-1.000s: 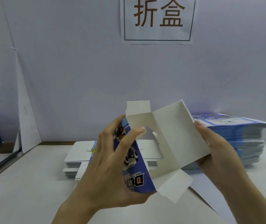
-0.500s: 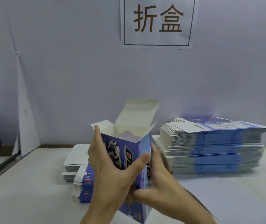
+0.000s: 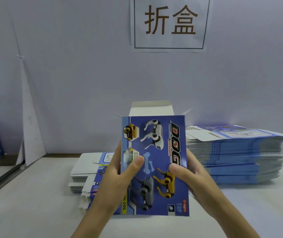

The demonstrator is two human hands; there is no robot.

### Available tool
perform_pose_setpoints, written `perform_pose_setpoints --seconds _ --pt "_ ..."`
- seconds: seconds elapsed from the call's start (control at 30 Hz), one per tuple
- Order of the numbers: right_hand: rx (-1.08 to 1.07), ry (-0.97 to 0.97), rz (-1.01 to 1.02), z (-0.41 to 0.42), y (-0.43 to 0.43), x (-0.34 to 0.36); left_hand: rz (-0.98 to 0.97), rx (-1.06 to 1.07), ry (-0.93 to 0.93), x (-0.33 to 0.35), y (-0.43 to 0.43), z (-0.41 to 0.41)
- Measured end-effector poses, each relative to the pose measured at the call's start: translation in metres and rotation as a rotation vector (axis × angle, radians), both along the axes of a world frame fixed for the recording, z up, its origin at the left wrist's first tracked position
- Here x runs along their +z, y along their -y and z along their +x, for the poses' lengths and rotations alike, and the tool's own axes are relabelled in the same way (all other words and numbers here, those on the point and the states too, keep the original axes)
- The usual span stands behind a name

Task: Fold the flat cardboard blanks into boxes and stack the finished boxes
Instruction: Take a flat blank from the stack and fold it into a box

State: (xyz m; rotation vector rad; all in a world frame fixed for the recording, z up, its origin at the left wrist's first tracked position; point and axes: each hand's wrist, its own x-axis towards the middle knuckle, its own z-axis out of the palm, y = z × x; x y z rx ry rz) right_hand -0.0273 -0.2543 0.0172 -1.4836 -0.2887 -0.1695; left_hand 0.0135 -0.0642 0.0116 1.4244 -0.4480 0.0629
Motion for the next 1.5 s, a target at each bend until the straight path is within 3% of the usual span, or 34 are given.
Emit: perform_pose_setpoints --seconds 0.67,0.93,1.23,1.33,1.5 --pt "-0.047 0.038 -0.022 -0.002 -0.002 0.004 -0.11 0.048 0.056 0.004 -0.001 -0.006" --pt "0.032 0.035 -0.018 -0.011 -0.008 0.007 0.019 0.02 0.03 0.007 -0.004 -0.001" --pt "-0.039 0.144 -0.018 -0.011 -0.013 0.006 -0.033 -0.025 0.075 0.005 -0.002 -0.003" --pt "-0.071 0.144 -0.066 -0.007 -0.009 0.005 -0.155 0.021 0.065 0.004 -0.003 -0.002" --pt "0.127 0.037 0.012 -0.009 0.002 0.009 -0.237 0.069 -0.002 0.002 -0.004 0.003"
